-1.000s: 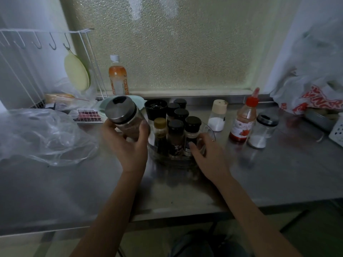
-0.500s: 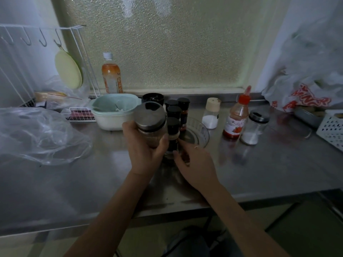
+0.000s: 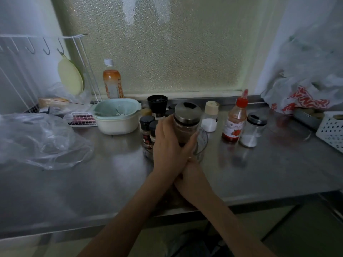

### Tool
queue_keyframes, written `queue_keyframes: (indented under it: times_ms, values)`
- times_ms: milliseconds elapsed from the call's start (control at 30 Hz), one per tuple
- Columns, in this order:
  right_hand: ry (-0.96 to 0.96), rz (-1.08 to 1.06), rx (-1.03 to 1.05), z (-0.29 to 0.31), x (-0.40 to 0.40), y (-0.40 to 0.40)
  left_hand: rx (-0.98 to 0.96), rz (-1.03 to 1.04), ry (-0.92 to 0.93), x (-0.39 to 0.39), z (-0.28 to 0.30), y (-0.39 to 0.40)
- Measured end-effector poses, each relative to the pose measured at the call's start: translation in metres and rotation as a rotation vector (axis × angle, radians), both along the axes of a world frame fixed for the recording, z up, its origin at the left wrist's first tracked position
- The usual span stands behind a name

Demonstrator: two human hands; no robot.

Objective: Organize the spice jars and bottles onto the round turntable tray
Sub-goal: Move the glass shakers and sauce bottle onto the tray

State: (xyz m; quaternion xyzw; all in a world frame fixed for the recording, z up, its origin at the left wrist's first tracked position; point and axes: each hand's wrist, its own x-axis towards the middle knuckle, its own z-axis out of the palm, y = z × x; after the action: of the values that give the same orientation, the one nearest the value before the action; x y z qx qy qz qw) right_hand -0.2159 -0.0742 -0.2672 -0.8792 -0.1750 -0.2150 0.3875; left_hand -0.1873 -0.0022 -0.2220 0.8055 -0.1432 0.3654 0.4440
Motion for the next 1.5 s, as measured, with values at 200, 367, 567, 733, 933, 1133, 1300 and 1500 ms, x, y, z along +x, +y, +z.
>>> queue_keyframes:
  times_ms: [200,367,567,733,933,1133,1300,1500]
  values:
    - [-0.13,-0.38,0.21,0.034,0.013,-0.088,0.142,0.033,0.055,0.007,0.002,-0.002]
    - [-0.183,-0.7,0.103,0.074,0.072,-0.14,0.126,0.005,0.178,0.007,-0.009,-0.004]
    - [0.0,-0.783,-0.205,0.082,0.117,-0.149,0.216,0.039,0.182,0.01,-0.018,0.003]
    - [-0.155,-0.77,-0.249,0.098,0.108,-0.144,0.284,0.156,0.047,0.012,-0.022,0.009]
    - [-0.372,-0.446,0.076,0.13,0.06,-0.11,0.181,0.274,-0.162,0.013,-0.024,0.014]
    - [-0.145,-0.216,-0.008,0.098,0.068,-0.066,0.213,0.273,-0.153,0.012,-0.027,0.015]
    - [-0.099,-0.165,0.014,0.093,0.077,-0.071,0.29,0.221,-0.055,0.013,-0.029,0.014]
    - [-0.152,-0.582,-0.031,0.091,0.091,-0.154,0.289,0.232,0.007,0.013,-0.03,0.012]
